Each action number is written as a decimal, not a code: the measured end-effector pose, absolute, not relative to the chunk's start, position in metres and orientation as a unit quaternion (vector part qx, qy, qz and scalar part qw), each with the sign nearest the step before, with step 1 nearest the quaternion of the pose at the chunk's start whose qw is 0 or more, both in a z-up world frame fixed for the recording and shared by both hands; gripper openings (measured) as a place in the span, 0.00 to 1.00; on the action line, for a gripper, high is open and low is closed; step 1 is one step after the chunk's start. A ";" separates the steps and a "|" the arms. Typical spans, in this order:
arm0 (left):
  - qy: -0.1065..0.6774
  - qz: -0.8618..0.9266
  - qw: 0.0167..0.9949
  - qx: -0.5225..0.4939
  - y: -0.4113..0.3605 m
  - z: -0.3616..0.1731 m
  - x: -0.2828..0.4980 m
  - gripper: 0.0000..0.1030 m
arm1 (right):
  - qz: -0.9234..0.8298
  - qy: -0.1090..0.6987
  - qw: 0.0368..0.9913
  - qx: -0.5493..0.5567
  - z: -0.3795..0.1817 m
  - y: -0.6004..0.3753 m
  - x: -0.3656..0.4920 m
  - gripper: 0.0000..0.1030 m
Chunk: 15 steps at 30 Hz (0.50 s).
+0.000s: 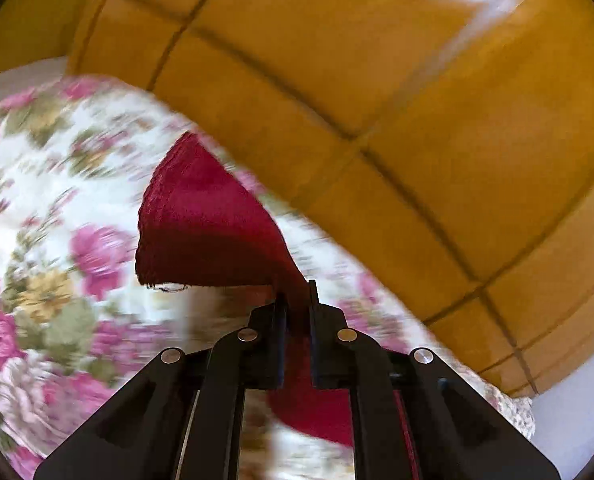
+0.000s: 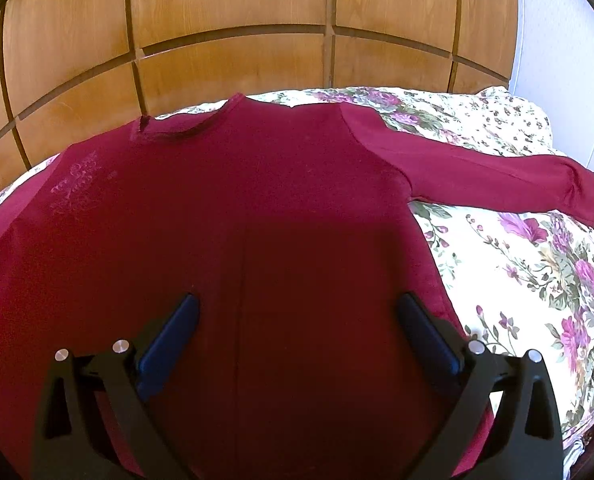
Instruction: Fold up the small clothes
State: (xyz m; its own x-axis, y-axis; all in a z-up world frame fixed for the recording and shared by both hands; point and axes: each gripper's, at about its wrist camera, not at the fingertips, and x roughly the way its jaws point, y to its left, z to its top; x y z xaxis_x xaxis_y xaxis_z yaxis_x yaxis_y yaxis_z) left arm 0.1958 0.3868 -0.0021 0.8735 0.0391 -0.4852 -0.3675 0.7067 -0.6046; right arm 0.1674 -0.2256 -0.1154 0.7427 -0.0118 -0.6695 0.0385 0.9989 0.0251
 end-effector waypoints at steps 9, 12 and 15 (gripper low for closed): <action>0.217 -0.018 0.934 -0.284 0.249 0.059 0.233 0.07 | -0.010 0.355 0.935 0.022 -0.115 -0.226 0.166 0.98; 0.235 -0.050 0.937 -0.255 0.200 0.059 0.245 0.07 | -0.003 0.355 0.935 0.028 -0.115 -0.229 0.166 0.98; 0.257 -0.081 0.935 -0.232 0.155 0.053 0.254 0.07 | 0.005 0.353 0.935 0.039 -0.115 -0.231 0.165 0.98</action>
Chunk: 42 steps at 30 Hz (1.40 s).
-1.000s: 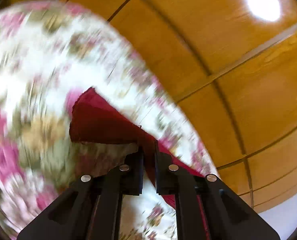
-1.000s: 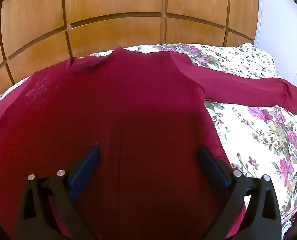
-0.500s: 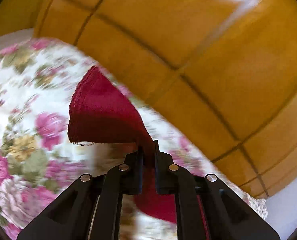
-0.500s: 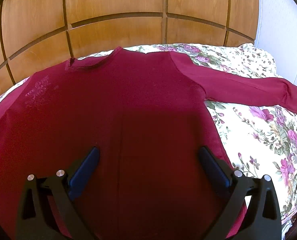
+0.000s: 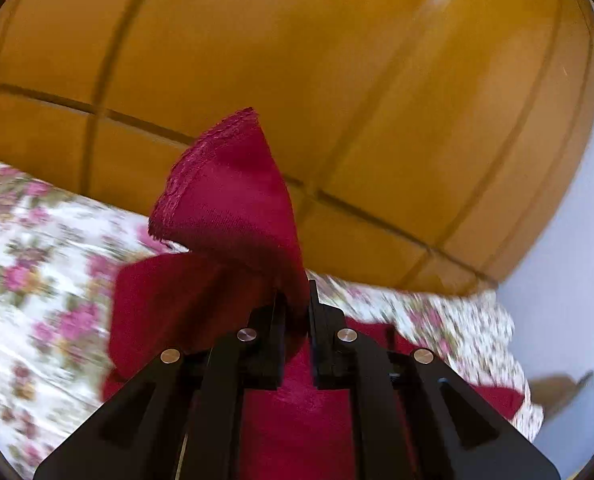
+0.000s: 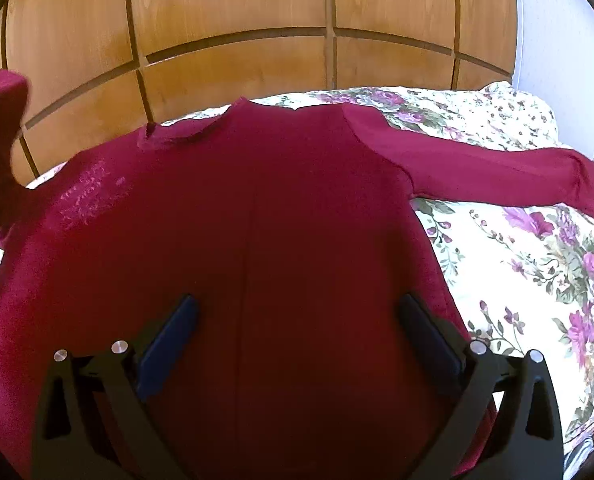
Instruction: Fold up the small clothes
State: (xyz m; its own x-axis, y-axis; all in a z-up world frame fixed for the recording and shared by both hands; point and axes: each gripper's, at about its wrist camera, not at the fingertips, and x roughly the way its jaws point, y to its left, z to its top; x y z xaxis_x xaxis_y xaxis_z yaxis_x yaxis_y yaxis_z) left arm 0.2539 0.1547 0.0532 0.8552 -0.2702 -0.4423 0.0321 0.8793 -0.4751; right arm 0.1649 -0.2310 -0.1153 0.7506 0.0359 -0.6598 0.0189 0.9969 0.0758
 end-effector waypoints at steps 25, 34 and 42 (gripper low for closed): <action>0.325 -0.173 0.922 -0.119 -0.010 -0.041 0.252 0.86 | 0.013 0.346 0.937 0.044 -0.116 -0.234 0.161 0.98; 0.319 0.071 0.928 -0.179 0.109 -0.074 0.206 0.67 | 0.020 0.368 0.929 0.031 -0.104 -0.230 0.167 0.97; 0.374 0.078 0.899 -0.214 0.128 -0.096 0.238 0.60 | 0.105 0.407 0.897 0.134 -0.065 -0.215 0.223 0.82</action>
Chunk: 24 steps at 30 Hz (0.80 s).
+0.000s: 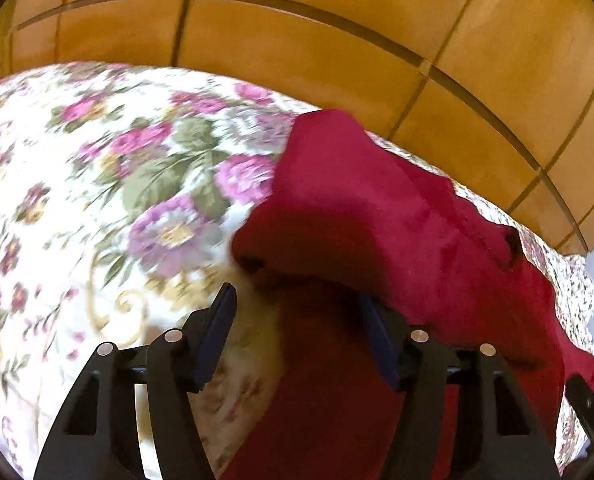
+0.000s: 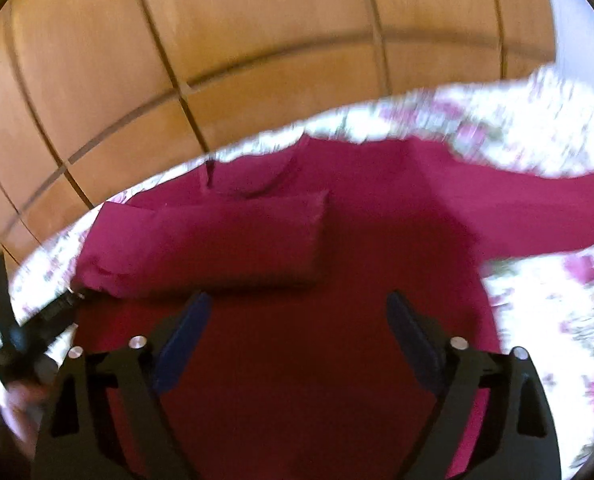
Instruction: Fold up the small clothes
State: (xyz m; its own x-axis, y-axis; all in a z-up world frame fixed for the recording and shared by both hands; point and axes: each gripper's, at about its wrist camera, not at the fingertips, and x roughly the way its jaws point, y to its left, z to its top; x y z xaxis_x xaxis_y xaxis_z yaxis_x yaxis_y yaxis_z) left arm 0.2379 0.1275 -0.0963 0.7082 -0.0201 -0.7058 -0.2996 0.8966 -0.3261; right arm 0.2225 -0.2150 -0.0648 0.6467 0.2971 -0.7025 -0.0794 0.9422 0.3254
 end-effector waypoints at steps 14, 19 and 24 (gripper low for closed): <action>0.345 0.138 0.891 -0.260 0.156 -0.107 0.238 0.60 | 0.036 0.353 0.931 0.090 -0.039 -0.216 0.279 0.06; 0.358 0.133 0.882 -0.277 0.160 -0.114 0.240 0.60 | 0.045 0.397 0.911 0.107 -0.085 -0.226 0.296 0.07; 0.333 0.132 0.877 -0.321 0.174 -0.116 0.225 0.47 | 0.047 0.388 0.911 0.129 -0.100 -0.235 0.288 0.09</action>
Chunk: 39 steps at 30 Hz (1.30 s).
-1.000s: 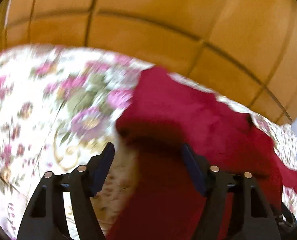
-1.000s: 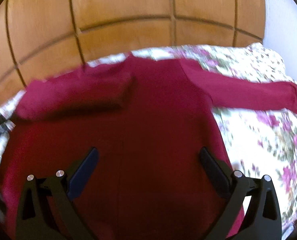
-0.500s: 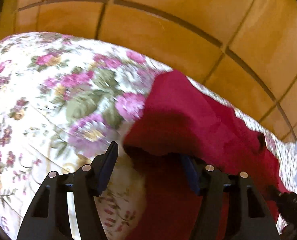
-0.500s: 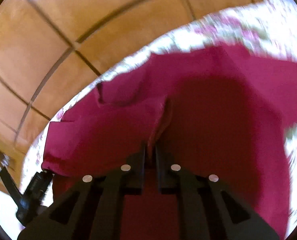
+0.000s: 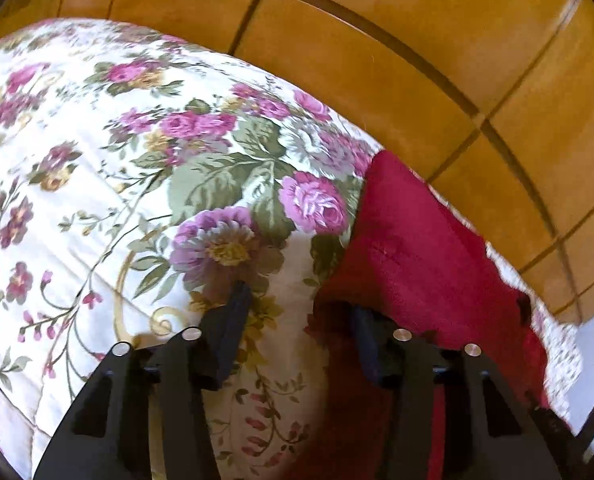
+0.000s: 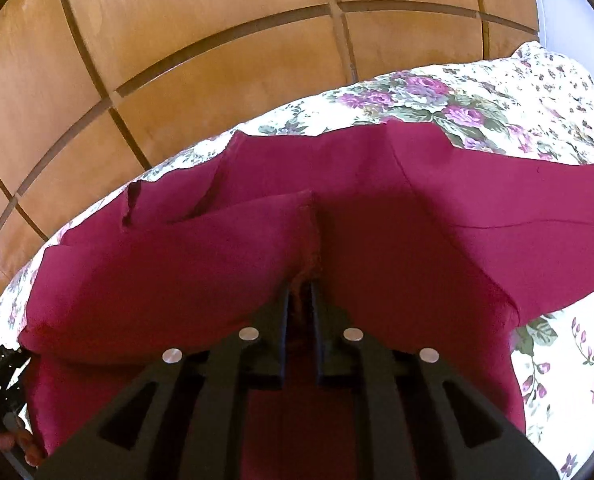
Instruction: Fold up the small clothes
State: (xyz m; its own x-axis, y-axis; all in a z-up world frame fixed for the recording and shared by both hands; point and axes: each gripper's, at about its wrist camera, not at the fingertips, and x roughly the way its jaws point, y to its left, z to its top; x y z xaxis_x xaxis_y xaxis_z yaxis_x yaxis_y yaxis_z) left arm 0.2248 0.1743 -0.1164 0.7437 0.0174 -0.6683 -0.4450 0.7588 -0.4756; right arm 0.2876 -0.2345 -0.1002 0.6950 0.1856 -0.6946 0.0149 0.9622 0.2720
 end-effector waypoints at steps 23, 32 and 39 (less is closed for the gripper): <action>0.268 0.129 0.922 -0.247 0.140 -0.059 0.191 0.46 | 0.068 0.382 0.915 0.114 -0.103 -0.223 0.282 0.11; 0.365 0.147 0.893 -0.220 0.139 -0.106 0.272 0.46 | 0.072 0.380 0.914 0.123 -0.104 -0.225 0.281 0.14; 0.345 0.156 0.898 -0.225 0.139 -0.104 0.256 0.70 | 0.109 0.369 0.902 0.193 -0.094 -0.245 0.268 0.61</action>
